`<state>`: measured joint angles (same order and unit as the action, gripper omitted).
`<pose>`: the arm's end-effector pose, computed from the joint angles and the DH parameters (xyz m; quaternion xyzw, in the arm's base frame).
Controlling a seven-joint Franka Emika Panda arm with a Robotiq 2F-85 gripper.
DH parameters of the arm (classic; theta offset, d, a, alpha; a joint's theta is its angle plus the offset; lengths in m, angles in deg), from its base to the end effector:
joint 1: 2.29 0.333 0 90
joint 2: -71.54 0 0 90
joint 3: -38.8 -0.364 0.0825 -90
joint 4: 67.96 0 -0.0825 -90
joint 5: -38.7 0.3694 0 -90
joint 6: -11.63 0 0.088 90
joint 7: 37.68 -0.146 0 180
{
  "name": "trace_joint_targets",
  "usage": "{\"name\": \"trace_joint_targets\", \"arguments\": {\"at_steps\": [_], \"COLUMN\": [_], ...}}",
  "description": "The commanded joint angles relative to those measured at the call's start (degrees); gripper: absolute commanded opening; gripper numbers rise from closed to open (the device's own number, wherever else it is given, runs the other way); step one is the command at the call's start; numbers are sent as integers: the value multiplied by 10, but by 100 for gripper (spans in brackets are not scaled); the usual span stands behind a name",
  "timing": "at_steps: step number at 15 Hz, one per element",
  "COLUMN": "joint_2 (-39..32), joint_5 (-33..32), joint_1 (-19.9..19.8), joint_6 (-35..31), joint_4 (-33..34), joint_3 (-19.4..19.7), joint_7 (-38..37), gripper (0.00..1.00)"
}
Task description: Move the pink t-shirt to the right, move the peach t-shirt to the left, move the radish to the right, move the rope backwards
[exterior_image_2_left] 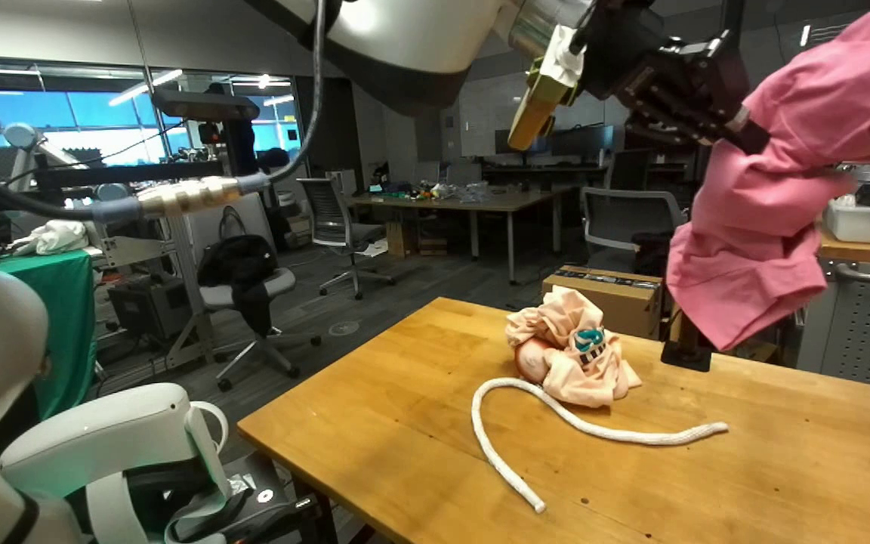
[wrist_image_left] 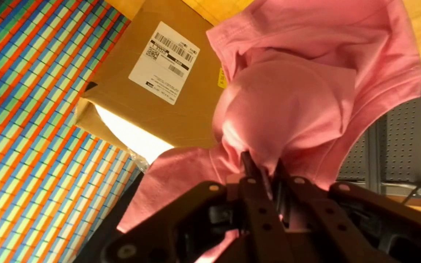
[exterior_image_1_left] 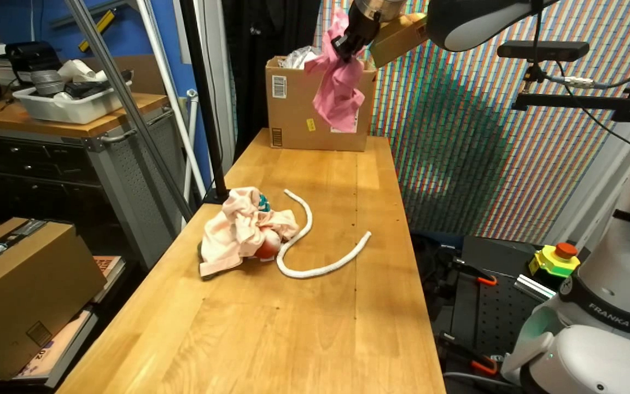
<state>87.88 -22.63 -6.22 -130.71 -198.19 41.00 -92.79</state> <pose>0.4942 -0.0719 0.5539 0.8793 -0.1552 0.3585 0.2725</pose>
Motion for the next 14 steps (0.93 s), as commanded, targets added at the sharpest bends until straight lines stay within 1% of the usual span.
{"name": "trace_joint_targets", "arguments": {"at_steps": [1, 3, 5, 7, 9, 10, 12, 14], "joint_2": [-9, -29, -53, -79, -102, -111, -133, -157], "joint_5": [25, 57, 117, 204, 293, 310, 322, 282], "joint_1": [-31, -44, -51, -52, -54, -32, -44, -60], "joint_6": [-78, -124, -171, -213, -225, -215, -200, -196], "joint_4": [9, 16, 21, 22, 29, 37, 58, 83], "joint_3": [47, 73, 95, 111, 111, 133, 126, 124], "joint_7": [26, 50, 102, 183, 266, 279, 278, 218], "gripper": [6, 6, 7, 6, 6, 8, 8, 8]}}
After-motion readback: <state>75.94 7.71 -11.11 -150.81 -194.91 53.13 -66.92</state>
